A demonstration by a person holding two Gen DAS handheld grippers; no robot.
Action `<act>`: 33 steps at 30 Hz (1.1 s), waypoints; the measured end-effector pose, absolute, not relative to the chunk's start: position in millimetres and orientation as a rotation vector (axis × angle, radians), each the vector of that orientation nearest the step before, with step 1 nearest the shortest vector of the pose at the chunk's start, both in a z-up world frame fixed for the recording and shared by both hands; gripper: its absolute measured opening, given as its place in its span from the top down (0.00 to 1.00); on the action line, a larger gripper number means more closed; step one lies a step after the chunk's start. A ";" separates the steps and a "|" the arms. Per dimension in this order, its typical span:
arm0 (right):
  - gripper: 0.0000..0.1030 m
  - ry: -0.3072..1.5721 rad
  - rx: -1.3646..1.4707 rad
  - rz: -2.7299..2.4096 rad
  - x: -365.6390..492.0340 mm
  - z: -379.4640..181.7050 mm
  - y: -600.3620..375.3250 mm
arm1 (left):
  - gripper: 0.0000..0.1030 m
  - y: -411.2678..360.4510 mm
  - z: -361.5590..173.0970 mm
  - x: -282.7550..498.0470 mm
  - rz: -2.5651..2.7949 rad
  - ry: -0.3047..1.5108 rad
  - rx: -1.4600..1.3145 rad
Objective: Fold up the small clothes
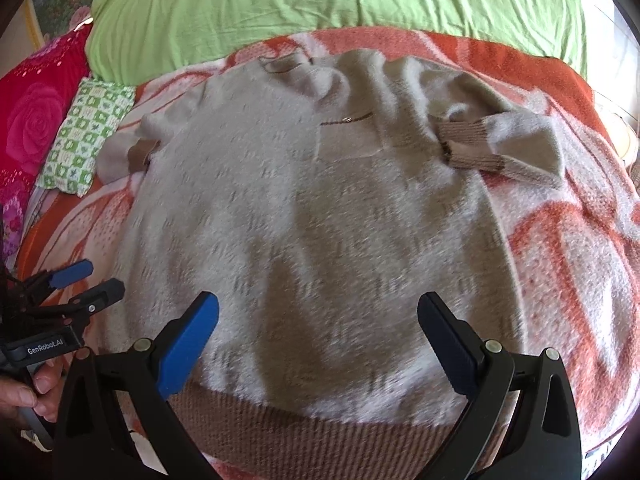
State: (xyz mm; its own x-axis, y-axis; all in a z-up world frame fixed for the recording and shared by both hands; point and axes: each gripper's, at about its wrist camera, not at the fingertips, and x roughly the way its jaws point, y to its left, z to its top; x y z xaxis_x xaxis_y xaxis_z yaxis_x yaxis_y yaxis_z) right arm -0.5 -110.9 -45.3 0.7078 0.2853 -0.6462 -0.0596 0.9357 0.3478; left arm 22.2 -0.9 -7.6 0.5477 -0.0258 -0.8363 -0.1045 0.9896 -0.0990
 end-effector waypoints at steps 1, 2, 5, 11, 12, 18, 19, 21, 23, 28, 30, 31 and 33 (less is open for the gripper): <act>0.03 0.763 0.321 0.185 1.7 -45.2 -115.7 | 0.16 -0.1 -7.1 25.8 0.050 0.990 -0.144; 0.03 0.764 0.327 0.180 6.4 -44.1 -121.7 | 0.16 0.5 -6.9 29.0 0.053 0.985 -0.144; 0.03 0.761 0.337 0.159 16.9 -43.5 -136.4 | 0.16 2.9 -5.0 41.2 0.058 0.971 -0.156; 0.03 0.750 0.344 0.129 38.0 -41.8 -164.1 | 0.16 8.1 -0.6 72.3 0.069 0.958 -0.181; 0.03 0.746 0.342 0.124 43.3 -40.7 -168.7 | 0.16 8.8 0.0 78.2 0.072 0.961 -0.186; 0.03 0.727 0.295 0.102 81.5 -40.2 -195.8 | 0.16 12.7 0.7 120.3 0.089 0.974 -0.200; 0.03 0.726 0.289 0.101 88.4 -41.2 -199.8 | 0.16 13.4 -0.1 130.0 0.086 0.979 -0.200; 0.03 0.726 0.272 0.100 101.8 -44.1 -206.9 | 0.16 15.9 -1.8 146.6 0.091 0.985 -0.201; 0.04 0.727 0.246 0.102 115.7 -47.7 -213.4 | 0.16 18.1 -6.8 162.1 0.108 1.008 -0.197; 0.14 0.768 0.166 0.159 145.4 -60.1 -218.2 | 0.16 23.5 -15.1 194.4 0.131 1.026 -0.226; 0.20 0.795 0.139 0.184 151.4 -67.6 -218.0 | 0.16 23.0 -19.3 204.6 0.132 1.034 -0.236; 0.26 0.811 0.122 0.196 155.1 -72.2 -218.4 | 0.16 22.1 -21.6 207.0 0.133 1.040 -0.237; 0.37 0.845 0.089 0.200 161.2 -81.0 -217.8 | 0.16 18.5 -28.1 213.7 0.127 1.058 -0.238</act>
State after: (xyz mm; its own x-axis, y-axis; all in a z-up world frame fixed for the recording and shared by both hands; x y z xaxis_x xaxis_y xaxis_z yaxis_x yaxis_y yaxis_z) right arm 161.2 -217.8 -81.0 0.6459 0.2111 -0.7336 -0.1409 0.9775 0.1572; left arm 213.7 18.5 -28.1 0.4860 -0.0107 -0.8739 -0.2174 0.9670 -0.1327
